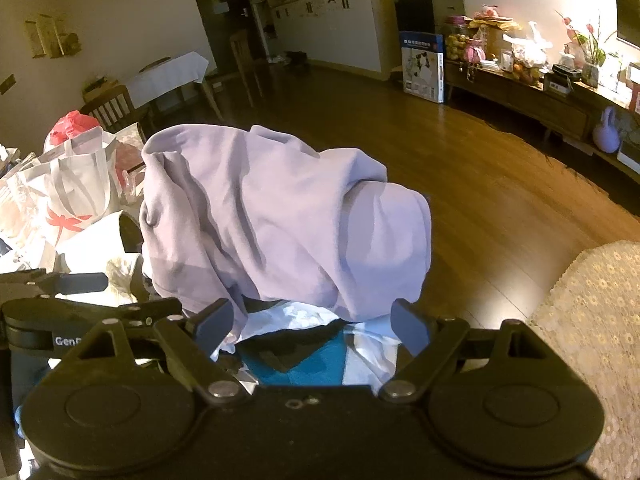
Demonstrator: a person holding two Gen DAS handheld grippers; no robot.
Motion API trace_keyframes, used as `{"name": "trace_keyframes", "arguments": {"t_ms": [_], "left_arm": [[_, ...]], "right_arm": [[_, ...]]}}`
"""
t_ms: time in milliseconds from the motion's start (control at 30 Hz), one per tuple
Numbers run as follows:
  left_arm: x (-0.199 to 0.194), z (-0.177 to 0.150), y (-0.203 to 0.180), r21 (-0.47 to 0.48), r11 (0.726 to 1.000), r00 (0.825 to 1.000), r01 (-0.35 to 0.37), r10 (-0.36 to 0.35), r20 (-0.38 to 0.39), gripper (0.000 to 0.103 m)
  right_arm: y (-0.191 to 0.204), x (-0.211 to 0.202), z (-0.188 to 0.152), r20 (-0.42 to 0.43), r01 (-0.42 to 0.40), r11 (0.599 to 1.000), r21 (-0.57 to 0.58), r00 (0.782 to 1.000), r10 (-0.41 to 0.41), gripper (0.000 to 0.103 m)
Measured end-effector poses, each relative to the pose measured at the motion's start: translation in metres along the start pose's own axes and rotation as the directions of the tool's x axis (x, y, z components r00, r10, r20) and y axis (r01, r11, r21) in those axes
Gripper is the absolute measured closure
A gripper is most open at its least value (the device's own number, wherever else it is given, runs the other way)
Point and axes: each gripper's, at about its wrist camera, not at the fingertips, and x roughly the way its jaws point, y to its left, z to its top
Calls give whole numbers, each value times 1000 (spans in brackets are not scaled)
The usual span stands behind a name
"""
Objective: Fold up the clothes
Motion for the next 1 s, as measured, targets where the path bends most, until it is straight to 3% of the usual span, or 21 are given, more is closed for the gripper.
{"name": "trace_keyframes", "arguments": {"t_ms": [1000], "left_arm": [[-2, 0, -1, -5, 1000, 1000, 12, -12, -11, 0]], "right_arm": [[-9, -1, -10, -15, -12, 999, 48, 1000, 12, 0]]}}
